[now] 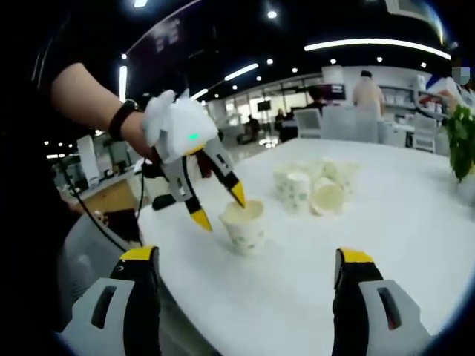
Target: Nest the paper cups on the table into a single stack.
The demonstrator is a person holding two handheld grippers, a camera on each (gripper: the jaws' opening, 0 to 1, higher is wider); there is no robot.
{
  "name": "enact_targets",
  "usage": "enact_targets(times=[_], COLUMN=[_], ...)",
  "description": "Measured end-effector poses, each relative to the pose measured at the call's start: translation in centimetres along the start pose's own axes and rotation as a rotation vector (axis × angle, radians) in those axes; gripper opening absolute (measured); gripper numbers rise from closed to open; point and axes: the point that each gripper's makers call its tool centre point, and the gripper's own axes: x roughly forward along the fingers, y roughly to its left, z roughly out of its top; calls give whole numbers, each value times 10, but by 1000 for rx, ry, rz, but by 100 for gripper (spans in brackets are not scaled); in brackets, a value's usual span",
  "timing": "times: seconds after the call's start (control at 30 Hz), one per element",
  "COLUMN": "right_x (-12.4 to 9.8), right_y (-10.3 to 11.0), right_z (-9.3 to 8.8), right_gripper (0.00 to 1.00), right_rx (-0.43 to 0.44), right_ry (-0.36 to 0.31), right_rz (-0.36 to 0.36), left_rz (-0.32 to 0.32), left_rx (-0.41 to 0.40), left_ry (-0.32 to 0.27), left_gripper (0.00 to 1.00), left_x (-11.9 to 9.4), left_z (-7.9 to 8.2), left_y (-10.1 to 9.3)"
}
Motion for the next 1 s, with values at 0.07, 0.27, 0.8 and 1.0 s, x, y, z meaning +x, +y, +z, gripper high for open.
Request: enact_targets(times=[0.07, 0.27, 0.8, 1.0], right_x=[0, 1, -7, -13], right_y=[0, 0, -19, -29], right_z=[0, 0, 7, 21], right_gripper=[96, 97, 100, 100], right_rx=[-2, -7, -38, -57], right_ry=[1, -1, 66, 70], right_rz=[-1, -1, -62, -47], left_rz=[20, 95, 188, 244], left_rx=[-41, -139, -471, -557], left_ry=[-36, -119, -317, -363], left_gripper=[41, 47, 76, 80], left_x=[-3, -21, -44, -53], left_z=[0, 3, -11, -8], left_y=[0, 5, -1, 8])
